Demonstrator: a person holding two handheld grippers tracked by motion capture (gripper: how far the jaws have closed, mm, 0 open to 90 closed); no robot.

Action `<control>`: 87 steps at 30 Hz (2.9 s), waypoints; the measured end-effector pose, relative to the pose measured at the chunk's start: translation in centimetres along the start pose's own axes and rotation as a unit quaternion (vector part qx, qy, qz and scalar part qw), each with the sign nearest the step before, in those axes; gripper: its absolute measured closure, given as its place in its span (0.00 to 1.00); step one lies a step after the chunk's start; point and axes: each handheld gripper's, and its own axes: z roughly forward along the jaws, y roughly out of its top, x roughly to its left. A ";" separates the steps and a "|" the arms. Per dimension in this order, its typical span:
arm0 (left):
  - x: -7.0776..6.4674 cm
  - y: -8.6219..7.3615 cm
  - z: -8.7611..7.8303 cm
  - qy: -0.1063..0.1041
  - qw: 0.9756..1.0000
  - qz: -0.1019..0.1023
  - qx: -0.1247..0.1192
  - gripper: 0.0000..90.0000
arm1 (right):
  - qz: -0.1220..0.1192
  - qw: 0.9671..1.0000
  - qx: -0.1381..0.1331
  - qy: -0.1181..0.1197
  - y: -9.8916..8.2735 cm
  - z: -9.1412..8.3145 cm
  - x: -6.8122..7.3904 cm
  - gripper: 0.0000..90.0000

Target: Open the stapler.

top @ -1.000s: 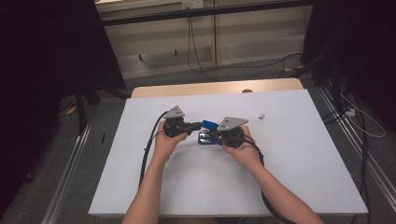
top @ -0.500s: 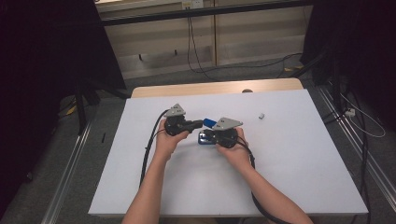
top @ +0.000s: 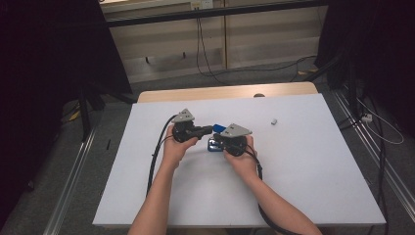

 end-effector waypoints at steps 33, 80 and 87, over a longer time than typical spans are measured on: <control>-0.1 -2.0 1.6 0.017 0.998 0.018 0.061 1.00 | -0.001 0.999 -0.011 -0.031 -0.1 -0.4 0.2 1.00; -0.3 -2.5 1.5 0.019 0.998 0.028 0.048 1.00 | -0.042 0.994 0.010 -0.104 1.9 -4.0 -2.5 1.00; -0.3 -2.5 1.5 0.019 0.998 0.028 0.047 1.00 | -0.035 0.993 0.015 -0.108 1.5 -4.5 -3.3 1.00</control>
